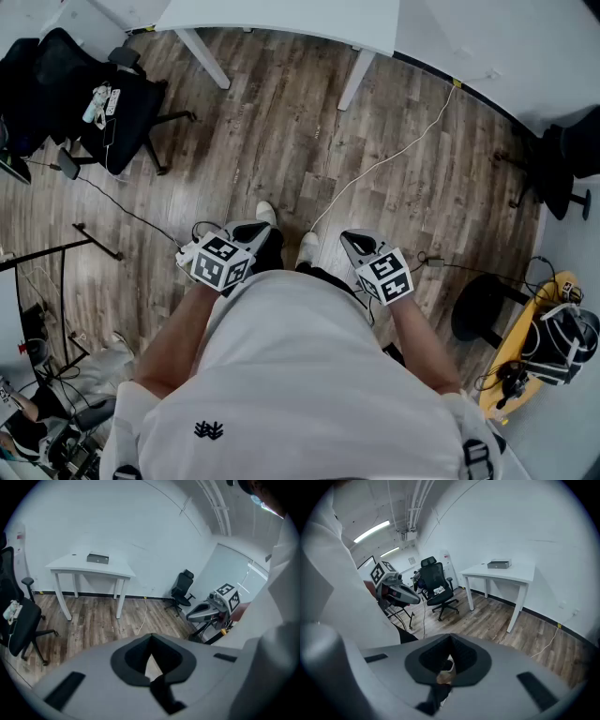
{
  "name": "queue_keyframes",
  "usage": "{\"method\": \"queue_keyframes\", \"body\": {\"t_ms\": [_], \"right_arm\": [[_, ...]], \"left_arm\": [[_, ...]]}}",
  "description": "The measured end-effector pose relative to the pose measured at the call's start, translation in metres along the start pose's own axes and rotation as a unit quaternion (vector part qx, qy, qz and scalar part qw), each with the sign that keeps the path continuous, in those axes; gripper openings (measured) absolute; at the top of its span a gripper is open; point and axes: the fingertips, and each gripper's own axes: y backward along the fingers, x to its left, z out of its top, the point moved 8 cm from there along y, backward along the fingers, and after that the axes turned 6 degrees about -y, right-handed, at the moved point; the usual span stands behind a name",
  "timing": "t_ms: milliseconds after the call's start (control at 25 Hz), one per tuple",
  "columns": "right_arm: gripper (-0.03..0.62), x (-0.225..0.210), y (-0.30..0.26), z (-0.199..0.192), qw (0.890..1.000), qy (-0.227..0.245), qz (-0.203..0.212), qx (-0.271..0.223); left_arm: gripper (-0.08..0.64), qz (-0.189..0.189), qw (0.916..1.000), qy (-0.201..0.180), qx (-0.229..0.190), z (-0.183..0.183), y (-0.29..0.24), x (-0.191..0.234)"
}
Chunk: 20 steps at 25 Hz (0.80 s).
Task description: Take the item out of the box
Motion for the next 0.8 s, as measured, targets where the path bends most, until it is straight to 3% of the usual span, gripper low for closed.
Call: {"method": "queue_keyframes", "body": {"t_ms": [320, 640, 800], "right_arm": [[0.006, -0.024, 0.0, 0.017, 1.0, -0.007, -0.014, -0.017], [0.006, -0.055, -0.014, 0.076, 0.996, -0.041, -0.074, -0.029], [0.008, -0.065, -0.04, 0.121, 0.995, -0.045, -0.086, -0.028]], "left_arm": [[0.006, -0.008, 0.9997, -0.014, -0.018, 0.035, -0.02, 0.008], [0.006, -0.045, 0.9964, -0.057, -0.043, 0.11, -0.042, 0.074], [0.006, -0.048, 0.9955, -0.05, -0.063, 0.137, -0.039, 0.12]]}}
